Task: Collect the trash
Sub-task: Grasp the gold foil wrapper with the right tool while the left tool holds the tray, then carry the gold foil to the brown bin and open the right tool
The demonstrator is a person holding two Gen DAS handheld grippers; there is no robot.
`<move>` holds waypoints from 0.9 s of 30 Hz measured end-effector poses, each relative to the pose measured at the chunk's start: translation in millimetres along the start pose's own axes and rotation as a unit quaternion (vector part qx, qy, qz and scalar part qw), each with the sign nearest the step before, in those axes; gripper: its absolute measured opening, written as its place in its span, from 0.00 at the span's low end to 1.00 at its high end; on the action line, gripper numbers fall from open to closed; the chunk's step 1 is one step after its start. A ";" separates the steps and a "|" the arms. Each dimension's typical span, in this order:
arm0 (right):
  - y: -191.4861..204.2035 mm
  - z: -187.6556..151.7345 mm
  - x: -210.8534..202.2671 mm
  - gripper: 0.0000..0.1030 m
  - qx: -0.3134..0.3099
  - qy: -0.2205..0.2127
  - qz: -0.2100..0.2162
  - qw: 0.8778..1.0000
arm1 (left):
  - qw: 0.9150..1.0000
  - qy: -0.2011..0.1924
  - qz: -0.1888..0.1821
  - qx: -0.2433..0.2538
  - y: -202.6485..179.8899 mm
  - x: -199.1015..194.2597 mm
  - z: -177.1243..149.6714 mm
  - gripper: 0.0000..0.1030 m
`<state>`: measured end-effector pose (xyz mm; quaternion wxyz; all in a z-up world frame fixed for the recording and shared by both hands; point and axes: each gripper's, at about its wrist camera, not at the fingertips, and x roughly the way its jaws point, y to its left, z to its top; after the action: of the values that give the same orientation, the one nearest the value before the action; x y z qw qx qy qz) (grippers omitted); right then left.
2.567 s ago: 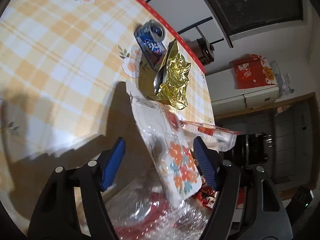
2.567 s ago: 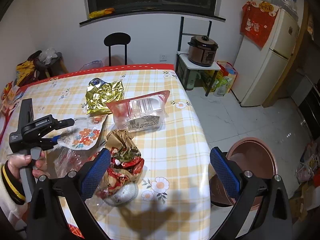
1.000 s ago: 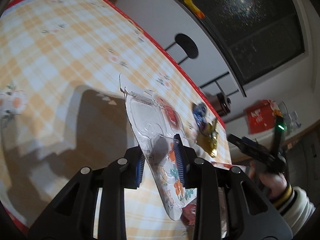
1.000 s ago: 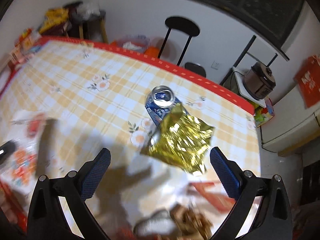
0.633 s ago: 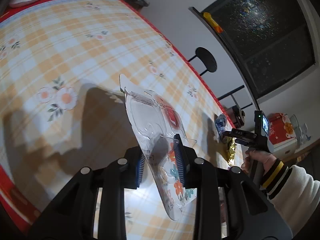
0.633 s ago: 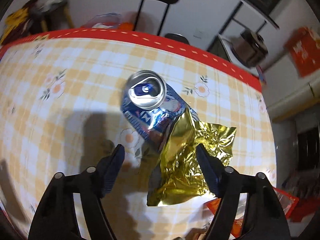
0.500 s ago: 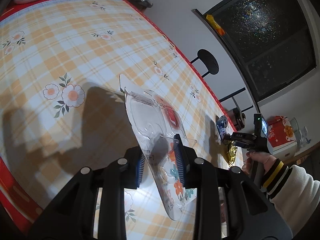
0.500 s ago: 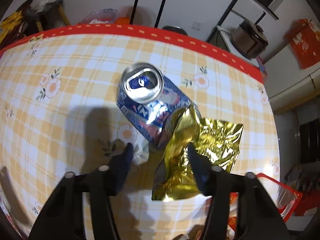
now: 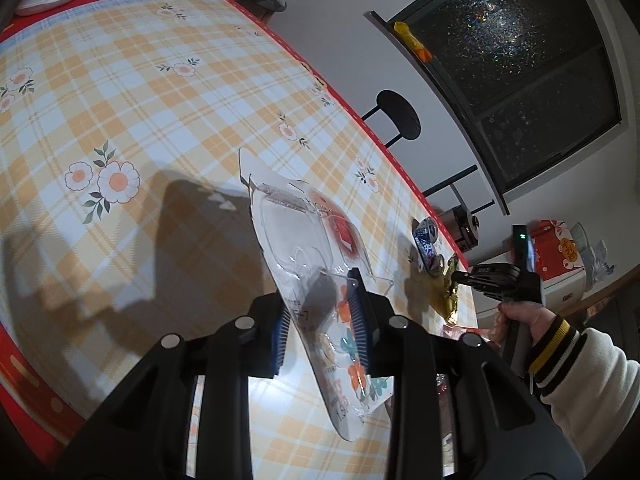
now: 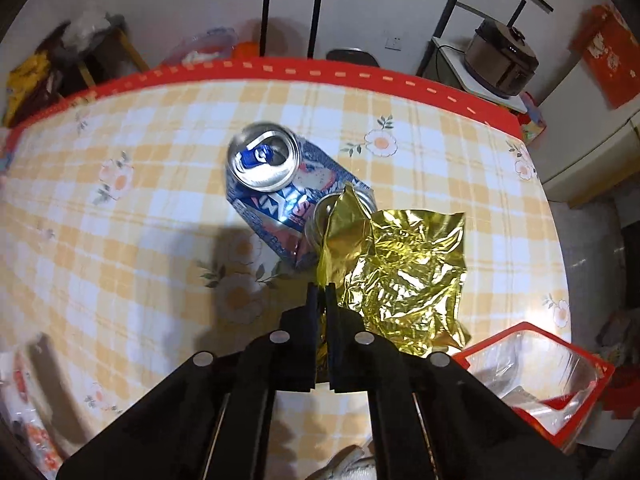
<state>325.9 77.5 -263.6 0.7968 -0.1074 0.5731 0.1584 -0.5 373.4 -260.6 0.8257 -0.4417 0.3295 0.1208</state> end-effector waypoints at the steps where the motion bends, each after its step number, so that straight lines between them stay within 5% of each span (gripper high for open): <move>1: -1.7 0.0 -6.6 0.04 0.002 -0.005 0.010 1.000 | 1.000 -0.001 -0.002 0.002 -2.5 -1.3 -0.4 0.29; 9: -27.1 -12.8 -75.1 0.03 0.026 -0.074 0.104 0.992 | 1.000 -0.013 -0.002 0.021 -20.5 -14.0 -5.3 0.29; 17: -56.4 -48.5 -144.4 0.03 0.047 -0.144 0.196 0.969 | 0.998 -0.030 -0.006 0.050 -53.7 -30.2 -8.0 0.29; 27: -127.3 -109.6 -244.4 0.03 0.044 -0.263 0.210 0.941 | 0.992 -0.050 -0.035 0.115 -128.8 -48.5 -14.3 0.29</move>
<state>205.8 -110.7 -68.4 0.8716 0.0960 0.3591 0.3196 19.9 291.4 -151.0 0.8901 -0.3485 0.2842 0.0749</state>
